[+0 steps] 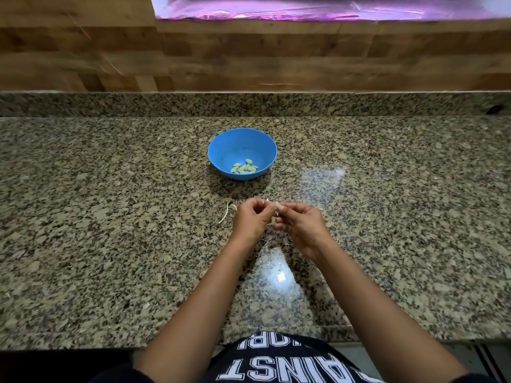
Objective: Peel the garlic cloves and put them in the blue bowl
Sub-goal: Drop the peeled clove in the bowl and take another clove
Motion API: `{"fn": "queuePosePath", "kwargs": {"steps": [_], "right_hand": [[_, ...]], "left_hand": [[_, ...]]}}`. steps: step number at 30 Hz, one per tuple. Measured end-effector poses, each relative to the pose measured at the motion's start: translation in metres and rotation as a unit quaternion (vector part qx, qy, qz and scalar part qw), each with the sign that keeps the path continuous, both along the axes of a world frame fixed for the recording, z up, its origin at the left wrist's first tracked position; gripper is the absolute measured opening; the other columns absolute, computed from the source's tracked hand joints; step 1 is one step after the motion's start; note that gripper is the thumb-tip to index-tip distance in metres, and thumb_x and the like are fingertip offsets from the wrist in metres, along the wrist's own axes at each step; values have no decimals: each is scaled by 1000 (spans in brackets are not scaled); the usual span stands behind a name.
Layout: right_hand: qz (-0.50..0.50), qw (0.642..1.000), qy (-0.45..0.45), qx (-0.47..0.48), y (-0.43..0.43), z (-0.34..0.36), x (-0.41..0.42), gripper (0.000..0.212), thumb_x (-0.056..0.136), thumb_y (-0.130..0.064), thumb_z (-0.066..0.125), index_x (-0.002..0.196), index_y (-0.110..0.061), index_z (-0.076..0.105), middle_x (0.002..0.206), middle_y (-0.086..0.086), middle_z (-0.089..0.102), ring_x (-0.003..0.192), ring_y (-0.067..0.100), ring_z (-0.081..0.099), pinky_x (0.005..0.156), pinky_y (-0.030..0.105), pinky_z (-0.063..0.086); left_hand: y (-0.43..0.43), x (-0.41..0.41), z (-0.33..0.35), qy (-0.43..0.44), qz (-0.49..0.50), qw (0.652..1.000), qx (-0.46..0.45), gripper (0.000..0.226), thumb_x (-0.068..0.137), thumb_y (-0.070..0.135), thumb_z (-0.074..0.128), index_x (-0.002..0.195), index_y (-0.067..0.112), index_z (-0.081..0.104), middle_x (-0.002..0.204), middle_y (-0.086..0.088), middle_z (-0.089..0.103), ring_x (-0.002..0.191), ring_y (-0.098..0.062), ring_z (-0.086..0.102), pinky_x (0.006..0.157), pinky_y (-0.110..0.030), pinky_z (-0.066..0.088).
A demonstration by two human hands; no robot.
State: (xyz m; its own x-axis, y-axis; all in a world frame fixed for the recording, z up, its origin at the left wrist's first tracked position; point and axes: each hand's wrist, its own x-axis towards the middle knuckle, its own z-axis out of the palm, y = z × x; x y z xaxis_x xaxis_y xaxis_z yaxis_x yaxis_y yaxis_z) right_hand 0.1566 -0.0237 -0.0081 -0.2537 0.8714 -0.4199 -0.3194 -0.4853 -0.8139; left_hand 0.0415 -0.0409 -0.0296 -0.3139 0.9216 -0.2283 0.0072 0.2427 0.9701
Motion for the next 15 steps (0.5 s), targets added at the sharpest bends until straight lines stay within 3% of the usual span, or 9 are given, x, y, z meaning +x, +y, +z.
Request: {"fn": "queuePosePath", "kwargs": {"steps": [4, 9, 12, 15], "right_hand": [[0, 1000, -23, -16, 8, -1, 3, 6, 84, 2, 61, 89, 5, 62, 70, 9, 63, 53, 15, 57, 50, 21, 53], [16, 982, -185, 33, 32, -8, 4, 11, 86, -6, 63, 90, 5, 62, 67, 11, 61, 51, 18, 56, 46, 24, 49], [18, 958, -278, 72, 53, -12, -1, 8, 87, -6, 64, 85, 1, 63, 71, 11, 65, 51, 16, 58, 49, 23, 52], [17, 936, -343, 83, 67, -15, -3, 6, 85, -7, 66, 81, -3, 64, 74, 11, 67, 53, 15, 59, 55, 26, 54]], "left_hand": [[3, -2, -2, 6, 16, 1000, -2, 12, 90, 17, 62, 84, 7, 60, 73, -4, 59, 67, -18, 52, 64, -33, 46], [11, -5, -4, 93, 10, 996, -12, 12, 89, 18, 63, 78, 15, 58, 68, 4, 58, 58, -10, 51, 44, -10, 39], [21, -7, -5, 199, -10, 980, -16, 7, 89, 19, 61, 83, 16, 59, 78, 4, 59, 66, -8, 52, 48, -5, 37], [29, -10, -12, 294, -41, 955, -14, 7, 90, 19, 59, 85, 14, 60, 92, -3, 57, 77, -10, 51, 60, -13, 35]]}}
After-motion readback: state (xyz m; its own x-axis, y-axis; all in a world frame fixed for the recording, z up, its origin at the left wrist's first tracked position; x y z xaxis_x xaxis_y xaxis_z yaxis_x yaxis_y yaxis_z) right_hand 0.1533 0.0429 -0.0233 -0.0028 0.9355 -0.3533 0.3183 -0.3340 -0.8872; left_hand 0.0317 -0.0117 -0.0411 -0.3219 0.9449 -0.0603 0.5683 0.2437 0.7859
